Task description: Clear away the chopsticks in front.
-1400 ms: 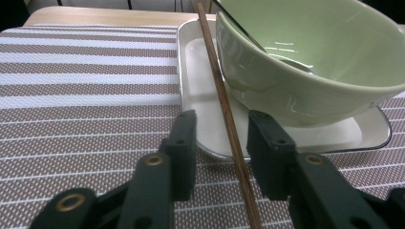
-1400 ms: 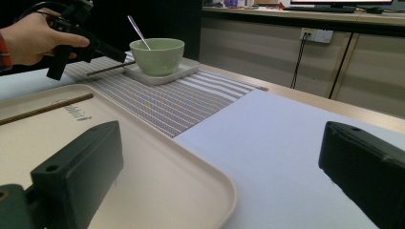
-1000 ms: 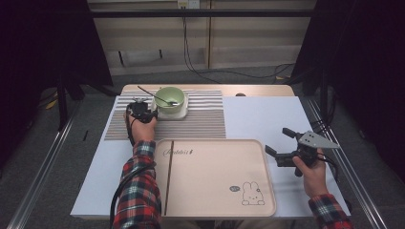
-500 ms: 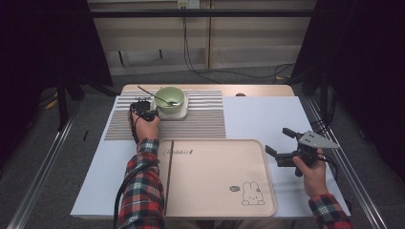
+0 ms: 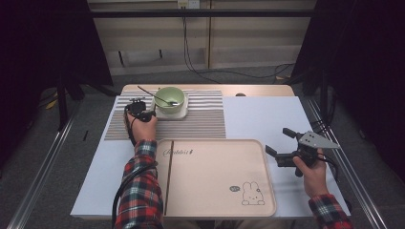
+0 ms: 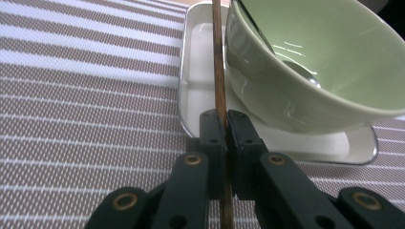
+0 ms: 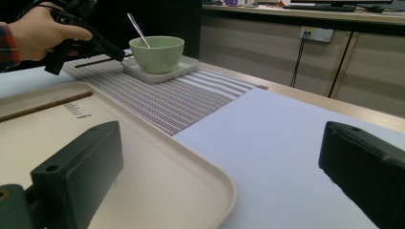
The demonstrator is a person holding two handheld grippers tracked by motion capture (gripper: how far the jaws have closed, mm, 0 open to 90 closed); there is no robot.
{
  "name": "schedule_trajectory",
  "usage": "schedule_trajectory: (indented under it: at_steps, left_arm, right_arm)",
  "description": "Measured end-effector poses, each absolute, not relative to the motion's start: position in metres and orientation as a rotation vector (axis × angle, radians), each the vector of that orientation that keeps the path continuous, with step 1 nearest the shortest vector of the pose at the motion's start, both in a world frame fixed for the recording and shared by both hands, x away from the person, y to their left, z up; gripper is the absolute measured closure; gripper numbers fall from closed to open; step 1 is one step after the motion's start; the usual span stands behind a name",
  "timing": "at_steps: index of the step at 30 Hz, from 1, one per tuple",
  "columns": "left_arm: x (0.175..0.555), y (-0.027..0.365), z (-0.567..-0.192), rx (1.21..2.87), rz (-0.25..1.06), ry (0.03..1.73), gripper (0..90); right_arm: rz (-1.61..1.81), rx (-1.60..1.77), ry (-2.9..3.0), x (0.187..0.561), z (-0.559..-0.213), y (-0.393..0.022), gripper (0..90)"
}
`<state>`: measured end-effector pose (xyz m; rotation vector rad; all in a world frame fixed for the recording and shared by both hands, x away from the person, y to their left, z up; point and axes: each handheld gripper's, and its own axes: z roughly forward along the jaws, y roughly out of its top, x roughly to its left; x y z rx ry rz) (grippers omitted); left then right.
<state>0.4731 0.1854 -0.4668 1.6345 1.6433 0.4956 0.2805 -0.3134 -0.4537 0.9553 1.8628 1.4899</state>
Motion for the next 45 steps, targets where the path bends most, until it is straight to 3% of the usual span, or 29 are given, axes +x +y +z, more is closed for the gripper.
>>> schedule_trajectory:
  at_steps: [45]
  left_arm:
    - [0.397, 0.211, -0.441, 1.524, 0.434, 1.672, 85.8]
  right_arm:
    - [1.515, 0.961, 1.852, 0.28, -0.452, -0.312, 0.8]
